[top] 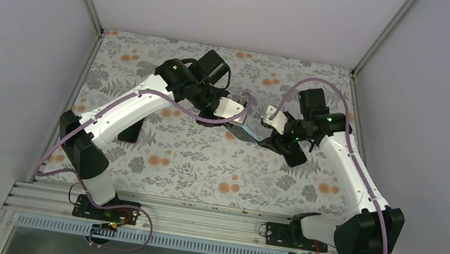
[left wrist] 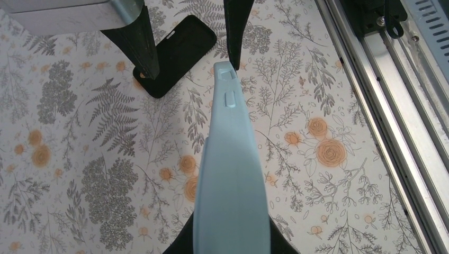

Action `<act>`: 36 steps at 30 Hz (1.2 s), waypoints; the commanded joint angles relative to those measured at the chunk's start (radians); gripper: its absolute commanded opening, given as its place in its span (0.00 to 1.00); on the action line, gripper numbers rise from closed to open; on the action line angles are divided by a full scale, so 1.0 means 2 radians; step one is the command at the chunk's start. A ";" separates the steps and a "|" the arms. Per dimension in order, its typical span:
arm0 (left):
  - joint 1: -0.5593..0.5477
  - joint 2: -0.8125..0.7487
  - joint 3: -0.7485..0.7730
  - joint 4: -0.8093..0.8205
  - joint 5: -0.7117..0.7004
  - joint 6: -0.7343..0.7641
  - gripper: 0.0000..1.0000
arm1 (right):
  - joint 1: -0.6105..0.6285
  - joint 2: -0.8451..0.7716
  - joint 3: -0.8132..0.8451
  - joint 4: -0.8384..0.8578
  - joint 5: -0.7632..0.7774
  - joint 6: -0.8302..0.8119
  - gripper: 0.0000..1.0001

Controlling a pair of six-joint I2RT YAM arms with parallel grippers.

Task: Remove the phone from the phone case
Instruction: Remove the phone case from the phone.

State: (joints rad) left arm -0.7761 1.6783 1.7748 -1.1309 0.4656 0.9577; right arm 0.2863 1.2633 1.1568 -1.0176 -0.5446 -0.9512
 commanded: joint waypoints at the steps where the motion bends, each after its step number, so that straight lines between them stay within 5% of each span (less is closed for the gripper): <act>1: 0.000 -0.013 0.014 0.015 0.018 0.003 0.02 | -0.004 -0.001 0.021 0.010 0.007 0.003 0.69; 14: -0.002 -0.008 0.024 0.007 0.041 0.004 0.02 | -0.005 -0.006 0.026 0.075 0.010 0.033 0.66; 25: -0.004 0.002 0.049 -0.022 0.115 0.010 0.02 | -0.005 -0.007 -0.001 0.213 0.053 0.086 0.66; 36: -0.001 0.036 0.131 -0.056 0.202 0.014 0.02 | 0.044 0.046 0.043 0.224 -0.112 0.131 0.72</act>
State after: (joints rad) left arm -0.7200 1.7466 1.9629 -1.2388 0.4892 0.9546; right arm 0.2955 1.2888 1.1683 -0.7269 -0.5739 -0.7601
